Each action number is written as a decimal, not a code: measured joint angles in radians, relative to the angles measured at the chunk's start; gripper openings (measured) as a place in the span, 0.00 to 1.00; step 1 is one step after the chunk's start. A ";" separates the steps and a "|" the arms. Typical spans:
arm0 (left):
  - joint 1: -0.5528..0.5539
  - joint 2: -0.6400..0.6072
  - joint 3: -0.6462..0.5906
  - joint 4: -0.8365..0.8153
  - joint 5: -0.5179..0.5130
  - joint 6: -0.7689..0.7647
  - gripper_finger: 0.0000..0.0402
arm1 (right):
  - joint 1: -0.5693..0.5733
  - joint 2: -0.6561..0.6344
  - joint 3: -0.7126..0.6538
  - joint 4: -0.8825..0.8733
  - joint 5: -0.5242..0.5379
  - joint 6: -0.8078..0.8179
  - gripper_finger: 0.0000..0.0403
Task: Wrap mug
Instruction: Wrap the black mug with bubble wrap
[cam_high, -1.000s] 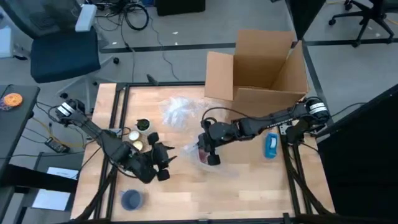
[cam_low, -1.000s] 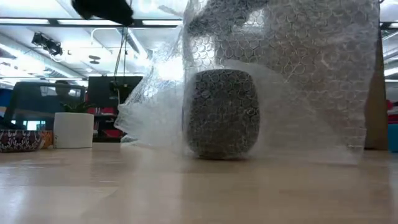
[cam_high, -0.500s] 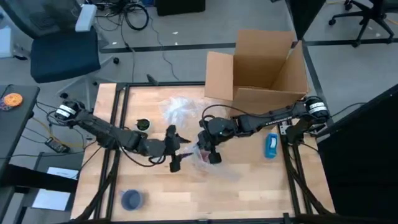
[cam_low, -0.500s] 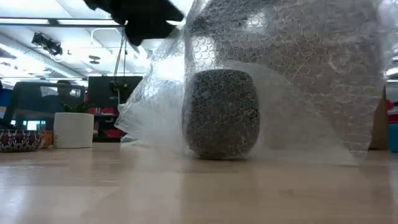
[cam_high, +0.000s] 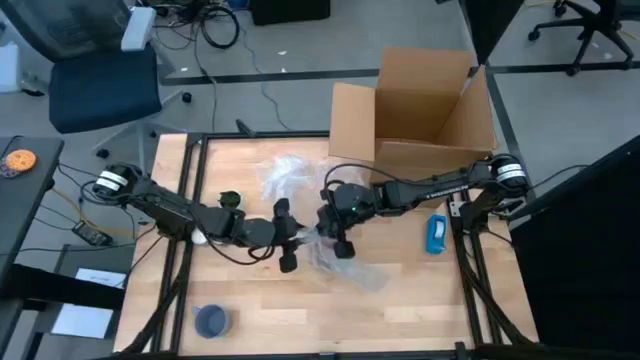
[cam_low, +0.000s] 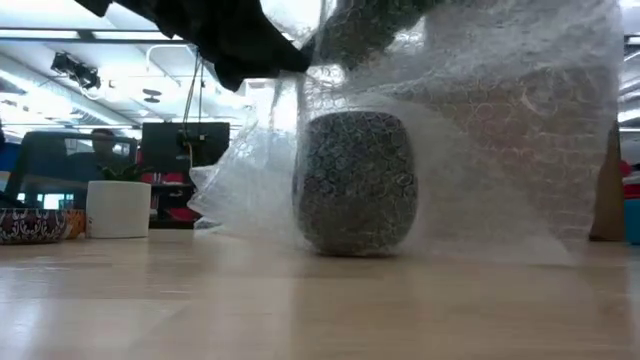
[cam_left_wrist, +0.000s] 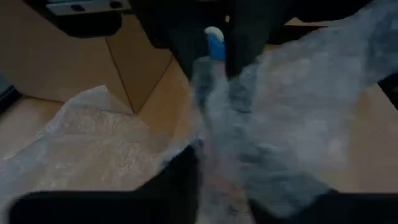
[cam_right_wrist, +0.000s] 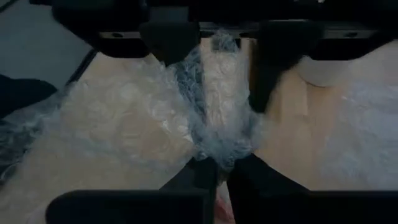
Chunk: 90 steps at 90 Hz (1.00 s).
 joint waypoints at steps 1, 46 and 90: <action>0.000 0.000 0.000 -0.002 0.001 -0.002 0.05 | 0.000 -0.001 0.000 0.000 0.003 0.000 0.03; -0.005 -0.001 0.000 -0.086 -0.003 -0.139 0.00 | 0.073 -0.220 0.000 -0.168 0.120 0.056 0.29; -0.015 -0.001 0.000 -0.117 -0.039 -0.209 0.00 | 0.494 -0.297 0.001 -0.605 0.461 0.823 0.36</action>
